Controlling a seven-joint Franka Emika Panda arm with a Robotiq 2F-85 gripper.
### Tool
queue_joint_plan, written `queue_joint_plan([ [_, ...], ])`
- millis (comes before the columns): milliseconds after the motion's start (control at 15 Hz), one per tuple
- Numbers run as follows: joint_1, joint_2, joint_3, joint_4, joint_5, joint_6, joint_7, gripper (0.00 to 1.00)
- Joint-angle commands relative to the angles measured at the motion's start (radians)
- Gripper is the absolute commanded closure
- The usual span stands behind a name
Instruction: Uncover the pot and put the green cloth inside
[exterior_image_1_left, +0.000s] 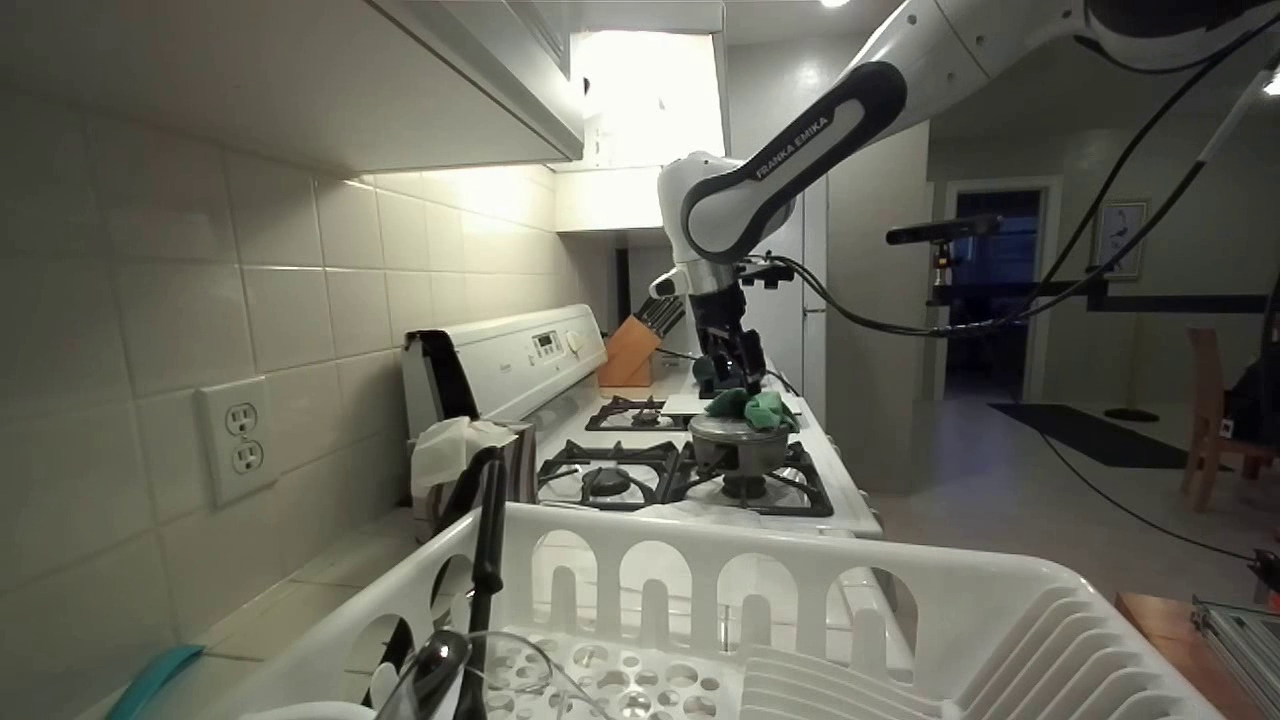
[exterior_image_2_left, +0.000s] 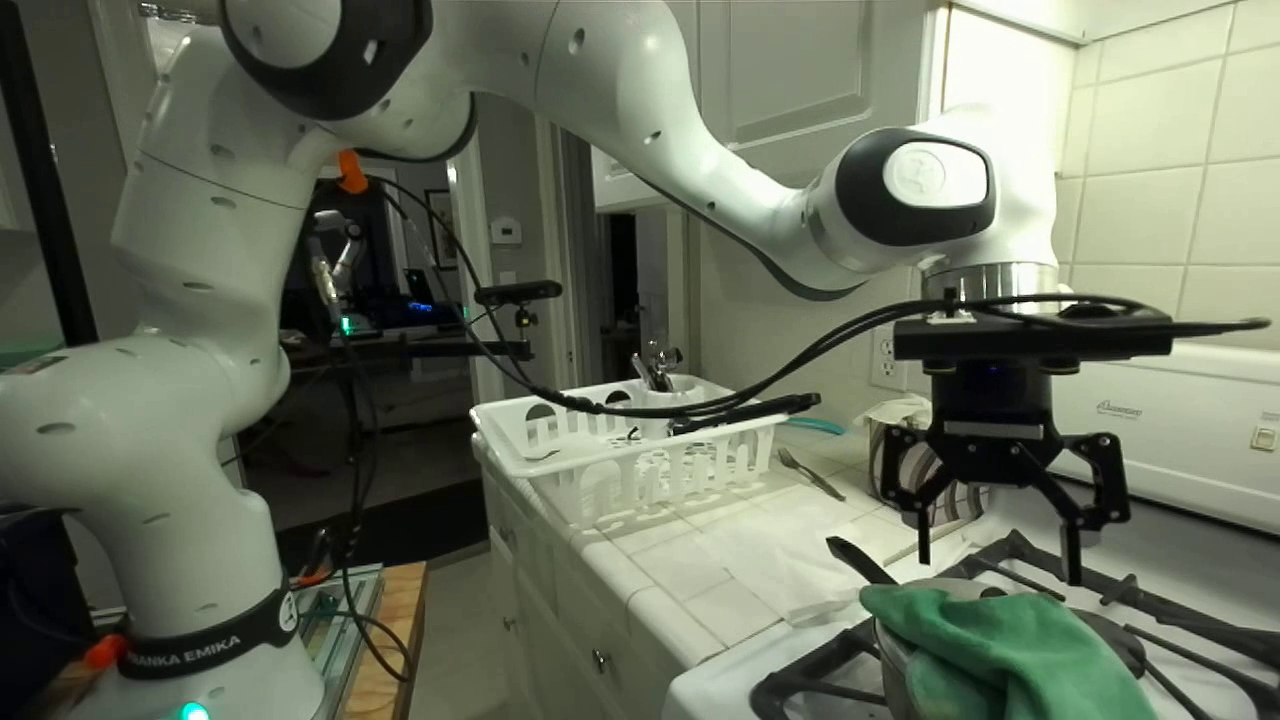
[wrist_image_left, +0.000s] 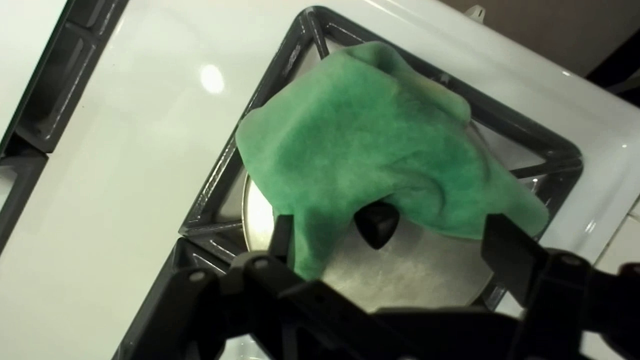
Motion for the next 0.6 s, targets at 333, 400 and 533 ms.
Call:
queue_joint_plan([
  [333,-0.027,0.086,0.032,0.106,-0.006,-0.053,-0.019,0.45],
  [400,-0.027,0.087,0.033,0.107,-0.008,-0.054,-0.018,0.51],
  [533,-0.026,0.088,0.033,0.110,-0.010,-0.056,-0.016,0.66],
])
